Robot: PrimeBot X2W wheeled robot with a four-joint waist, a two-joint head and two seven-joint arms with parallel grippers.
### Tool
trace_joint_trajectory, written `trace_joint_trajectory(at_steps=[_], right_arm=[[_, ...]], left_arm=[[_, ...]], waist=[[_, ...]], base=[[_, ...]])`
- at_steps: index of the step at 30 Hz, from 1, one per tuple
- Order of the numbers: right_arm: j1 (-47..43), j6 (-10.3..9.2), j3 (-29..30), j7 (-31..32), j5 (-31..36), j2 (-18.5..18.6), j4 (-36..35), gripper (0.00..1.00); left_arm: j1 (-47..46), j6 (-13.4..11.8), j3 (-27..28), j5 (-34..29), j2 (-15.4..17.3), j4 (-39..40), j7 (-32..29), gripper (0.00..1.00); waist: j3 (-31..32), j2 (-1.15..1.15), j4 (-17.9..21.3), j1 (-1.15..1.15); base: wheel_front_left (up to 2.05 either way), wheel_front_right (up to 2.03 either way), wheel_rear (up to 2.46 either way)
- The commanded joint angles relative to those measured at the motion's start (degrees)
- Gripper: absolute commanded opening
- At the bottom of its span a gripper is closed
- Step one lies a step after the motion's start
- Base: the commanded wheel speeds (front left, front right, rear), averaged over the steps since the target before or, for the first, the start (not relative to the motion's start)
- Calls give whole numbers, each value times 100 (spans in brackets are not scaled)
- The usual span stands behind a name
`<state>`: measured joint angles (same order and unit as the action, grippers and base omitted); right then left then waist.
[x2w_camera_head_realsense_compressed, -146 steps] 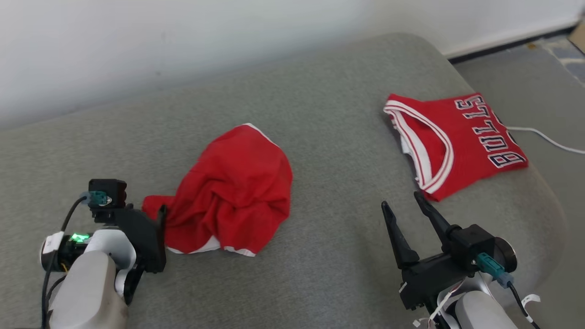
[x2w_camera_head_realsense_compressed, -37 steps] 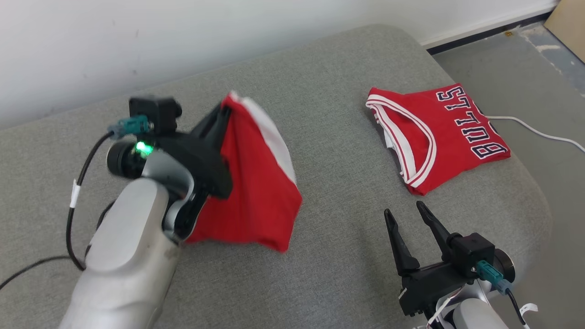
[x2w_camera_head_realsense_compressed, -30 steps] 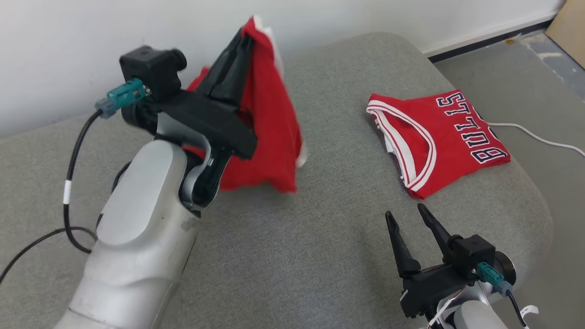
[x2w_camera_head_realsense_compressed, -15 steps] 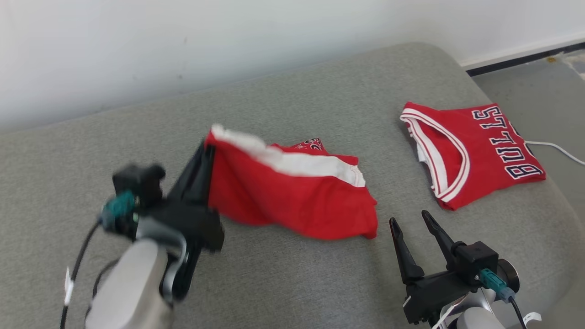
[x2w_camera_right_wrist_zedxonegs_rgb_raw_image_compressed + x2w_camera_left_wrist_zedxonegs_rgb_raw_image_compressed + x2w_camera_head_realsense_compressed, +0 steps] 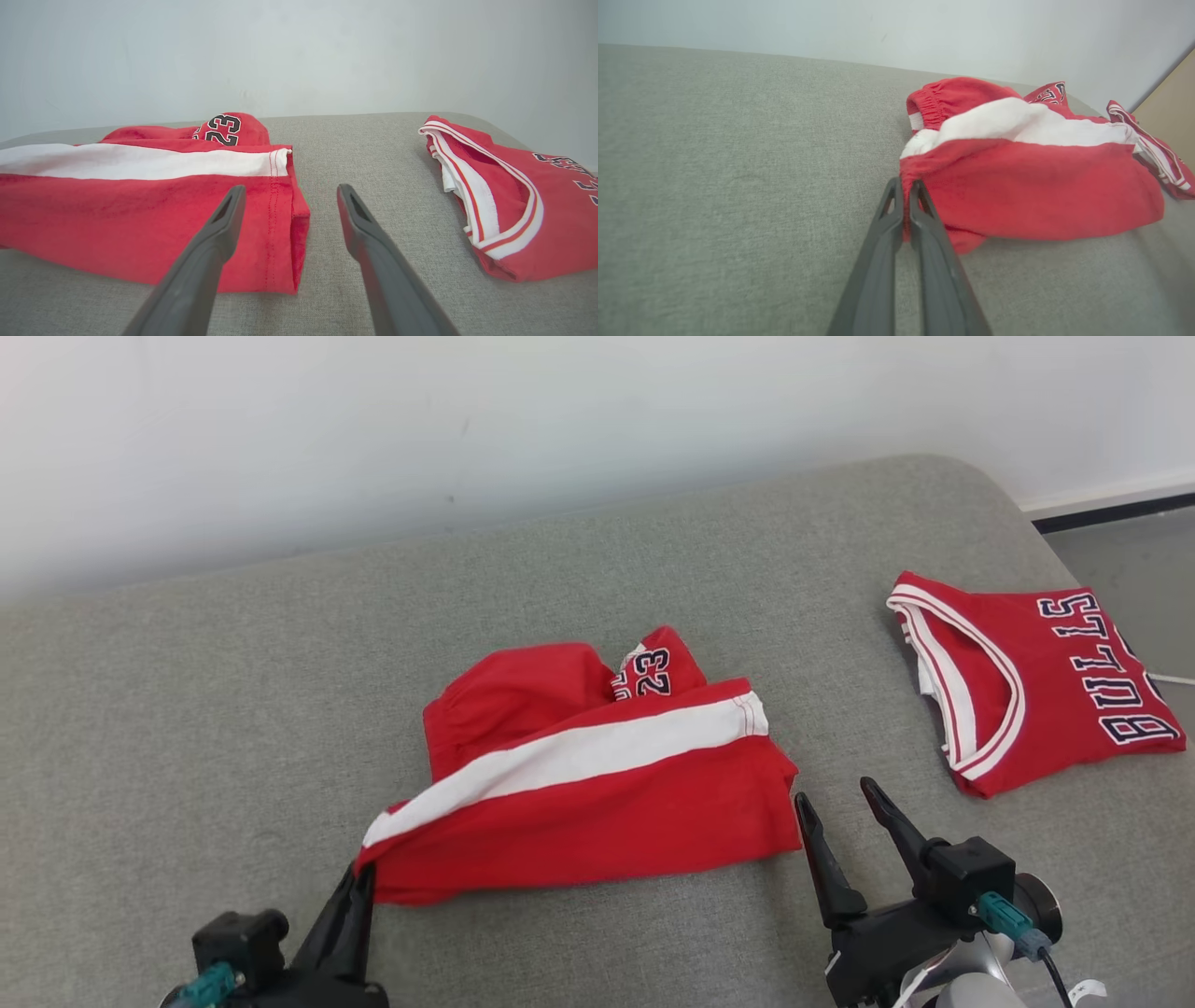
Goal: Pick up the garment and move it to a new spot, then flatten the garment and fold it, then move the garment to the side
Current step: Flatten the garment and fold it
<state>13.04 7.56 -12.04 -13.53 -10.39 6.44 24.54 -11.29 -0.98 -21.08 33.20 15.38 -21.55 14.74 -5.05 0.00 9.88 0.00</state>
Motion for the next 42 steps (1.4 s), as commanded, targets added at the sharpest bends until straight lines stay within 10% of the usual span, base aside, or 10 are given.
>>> trace_joint_trajectory(at_steps=[1,7,9,10,24,42], right_arm=[[-56,-18,-11,26,20,26,-30,100],[-120,-18,-11,72,6,59,-56,100],[-156,-18,26,74,-10,92,-59,100],[-172,-18,36,79,-15,104,-63,100],[-334,-18,572,190,73,301,-236,100],[-416,-18,937,82,-84,307,-163,100]], left_arm=[[143,-55,36,-92,65,14,37,0],[443,-205,81,-363,158,-32,50,2],[506,-196,79,-488,156,51,51,80],[568,-186,92,-517,131,86,51,100],[1397,-482,1543,-1170,-339,1672,37,100],[1282,618,2516,-1617,-1053,1391,37,100]], waist=[[50,0,-48,0],[125,0,-85,0],[163,0,-116,0],[184,0,-131,0],[541,0,-515,0],[991,0,-751,0]], base=[[0,0,0],[0,0,0],[0,0,0],[0,0,0],[0,0,0],[0,0,0]])
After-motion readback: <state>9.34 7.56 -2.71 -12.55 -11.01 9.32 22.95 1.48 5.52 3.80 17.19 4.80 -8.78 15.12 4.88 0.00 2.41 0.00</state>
